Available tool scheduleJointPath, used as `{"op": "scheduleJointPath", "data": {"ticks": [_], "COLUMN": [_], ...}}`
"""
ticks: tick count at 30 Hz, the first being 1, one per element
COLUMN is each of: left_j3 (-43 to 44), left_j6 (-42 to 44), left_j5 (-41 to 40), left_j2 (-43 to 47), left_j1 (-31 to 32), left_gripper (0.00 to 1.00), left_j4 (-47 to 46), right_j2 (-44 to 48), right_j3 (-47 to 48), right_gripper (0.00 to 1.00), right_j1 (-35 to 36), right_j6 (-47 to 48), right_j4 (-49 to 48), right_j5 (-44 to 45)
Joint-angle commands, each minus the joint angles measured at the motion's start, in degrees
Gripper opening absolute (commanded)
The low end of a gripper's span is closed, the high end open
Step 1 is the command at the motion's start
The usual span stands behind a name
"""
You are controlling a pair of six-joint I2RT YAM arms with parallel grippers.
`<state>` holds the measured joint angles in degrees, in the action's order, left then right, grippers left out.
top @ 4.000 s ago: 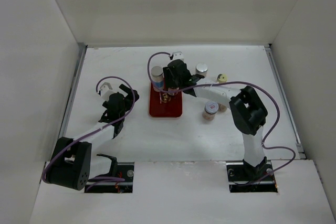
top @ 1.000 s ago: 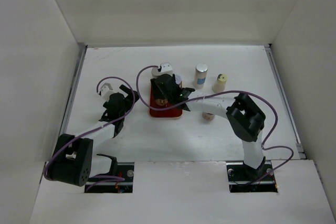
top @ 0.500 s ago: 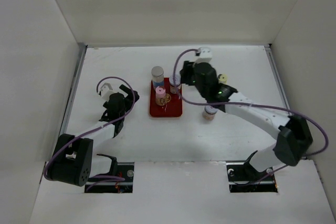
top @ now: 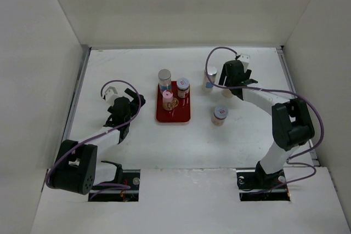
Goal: Organize the condiment bottles
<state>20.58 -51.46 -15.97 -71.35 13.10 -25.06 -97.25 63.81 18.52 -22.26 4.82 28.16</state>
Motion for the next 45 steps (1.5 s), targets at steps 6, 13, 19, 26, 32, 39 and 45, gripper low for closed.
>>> {"op": "scheduleJointPath", "data": {"ticks": [6, 13, 19, 26, 32, 39, 45], "left_j3": [0.1, 0.1, 0.1, -0.1, -0.1, -0.2, -0.2], "left_j6": [-0.3, -0.3, -0.3, -0.3, -0.3, -0.3, -0.3], "left_j5": [0.2, 0.2, 0.2, 0.2, 0.2, 0.2, 0.2], "left_j2": [0.5, 0.5, 0.5, 1.0, 1.0, 1.3, 1.2], "left_j1": [-0.6, -0.6, -0.6, -0.6, -0.6, -0.6, -0.6], "left_gripper": [1.00, 1.00, 1.00, 1.00, 1.00, 1.00, 1.00], "left_j4": [-2.8, -2.8, -2.8, -2.8, -2.8, -2.8, -2.8], "right_j2": [0.0, 12.2, 21.0, 13.5, 4.1, -3.6, -8.2], "right_j3": [2.3, -3.3, -5.5, 0.4, 6.4, 9.7, 10.1], "right_gripper": [0.59, 0.44, 0.43, 0.43, 0.42, 0.43, 0.41], "right_j1": [-1.0, 2.4, 11.4, 23.4, 28.3, 28.8, 27.7], "right_j6": [-2.2, 0.3, 4.2, 2.8, 0.7, -0.1, -0.2], "right_j4": [-0.5, -4.8, -7.1, -6.5, -6.7, -6.6, -8.3], "right_j5": [-0.7, 11.0, 10.1, 2.4, -2.1, -4.1, -2.4]}}
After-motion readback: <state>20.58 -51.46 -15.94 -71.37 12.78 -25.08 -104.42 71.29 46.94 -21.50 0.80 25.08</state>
